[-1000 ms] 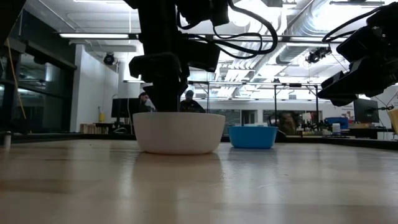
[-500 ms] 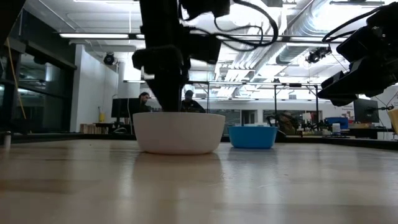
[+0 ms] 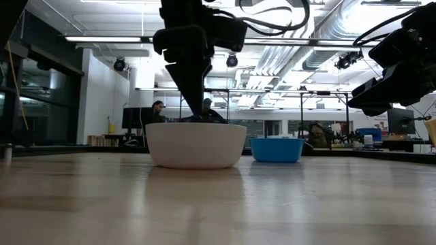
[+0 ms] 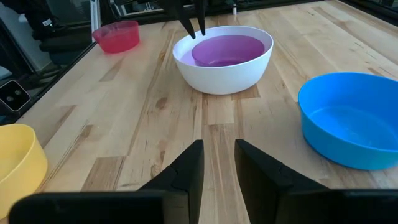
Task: Nest bowls inside each other
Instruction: Stack the purple bowl into the white bowl, then stack the pink bowl into the violet bowl
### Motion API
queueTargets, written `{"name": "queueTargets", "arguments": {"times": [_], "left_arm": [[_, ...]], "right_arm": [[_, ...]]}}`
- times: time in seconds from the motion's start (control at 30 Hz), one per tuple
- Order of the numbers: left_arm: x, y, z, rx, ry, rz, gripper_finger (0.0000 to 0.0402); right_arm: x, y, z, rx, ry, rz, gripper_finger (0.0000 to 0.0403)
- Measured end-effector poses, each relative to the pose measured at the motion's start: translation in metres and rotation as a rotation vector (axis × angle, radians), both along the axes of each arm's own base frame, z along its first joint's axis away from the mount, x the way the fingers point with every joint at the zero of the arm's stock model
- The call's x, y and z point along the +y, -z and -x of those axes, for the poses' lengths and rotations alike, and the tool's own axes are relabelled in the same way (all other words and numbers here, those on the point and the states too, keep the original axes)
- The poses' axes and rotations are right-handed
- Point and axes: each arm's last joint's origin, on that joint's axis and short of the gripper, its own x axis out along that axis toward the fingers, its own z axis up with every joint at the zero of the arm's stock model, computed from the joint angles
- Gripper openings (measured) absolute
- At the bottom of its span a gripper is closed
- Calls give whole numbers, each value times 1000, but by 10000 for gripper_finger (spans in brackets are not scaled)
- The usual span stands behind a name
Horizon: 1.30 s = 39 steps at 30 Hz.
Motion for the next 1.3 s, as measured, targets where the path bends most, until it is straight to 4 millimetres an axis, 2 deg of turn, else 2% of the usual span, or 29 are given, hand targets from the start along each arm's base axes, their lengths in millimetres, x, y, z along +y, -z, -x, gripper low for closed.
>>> {"name": "queueTargets", "arguments": {"times": [0.2,0.37,0.63,1.17,1.3], "left_arm": [[0,1,4,42,-35,29,66],[-11,-3,13,70,-67,35,66],[-45,-20,32,5,-88,-12,66],[-113,-4,74,7,-315,45,66],[-127,-3,86,15,-325,39,66]], "right_arm": [[0,0,0,0,-1,0,84],[0,0,0,0,0,0,84],[0,0,0,1,0,0,84],[0,0,0,0,0,0,84],[0,0,0,0,0,0,84]]}}
